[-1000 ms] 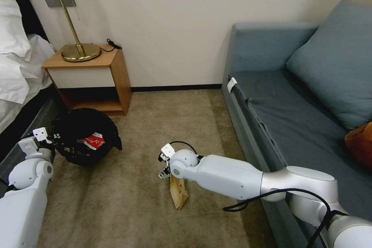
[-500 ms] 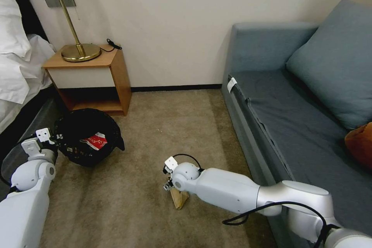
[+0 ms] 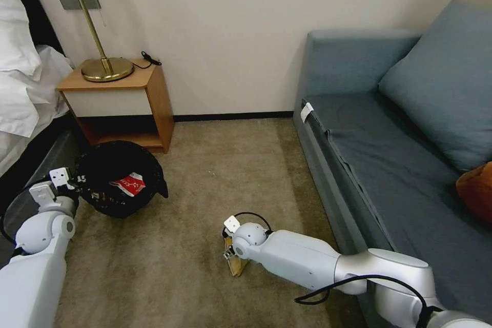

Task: Pick up the trash bin, then pick up the garbage on the floor and place it into the trash bin.

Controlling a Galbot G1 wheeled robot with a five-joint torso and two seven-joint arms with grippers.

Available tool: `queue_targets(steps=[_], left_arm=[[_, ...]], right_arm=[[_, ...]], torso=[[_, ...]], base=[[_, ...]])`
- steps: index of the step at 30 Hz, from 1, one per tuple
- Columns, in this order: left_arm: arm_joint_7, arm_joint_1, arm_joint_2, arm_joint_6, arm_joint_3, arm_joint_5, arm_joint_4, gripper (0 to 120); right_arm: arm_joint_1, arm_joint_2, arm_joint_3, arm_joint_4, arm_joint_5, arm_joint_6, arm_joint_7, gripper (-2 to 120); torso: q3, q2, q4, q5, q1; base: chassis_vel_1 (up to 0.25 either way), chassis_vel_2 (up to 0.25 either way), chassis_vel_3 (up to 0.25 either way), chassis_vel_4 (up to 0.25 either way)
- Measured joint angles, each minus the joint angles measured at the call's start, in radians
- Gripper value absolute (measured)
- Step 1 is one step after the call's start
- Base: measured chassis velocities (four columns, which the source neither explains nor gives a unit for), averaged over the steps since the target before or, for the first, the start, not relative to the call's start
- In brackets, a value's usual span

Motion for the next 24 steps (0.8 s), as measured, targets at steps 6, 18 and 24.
queue_targets(steps=[6,18,24], left_arm=[[0.002,0.005,0.000,0.000,-0.004,-0.003,-0.002,3],[0.005,0.013,0.009,-0.001,-0.009,-0.017,-0.014,3],[0.010,0.026,0.011,-0.007,-0.012,-0.020,-0.019,3]], right_arm=[[-0.005,0.009,0.000,-0.019,-0.009,0.005,-0.025,88],[-0.017,0.018,0.008,-0.020,-0.004,0.014,-0.060,42],[0.005,0.021,0.038,-0.028,-0.016,0.028,-0.068,20]], torso=[[0.000,0.000,0.0000,0.0000,0.000],[0.000,0.000,0.0000,0.0000,0.000],[0.000,0.000,-0.0002,0.0000,0.000]], base=[[0.000,0.000,0.000,0.000],[0.000,0.000,0.000,0.000],[0.000,0.000,0.000,0.000]])
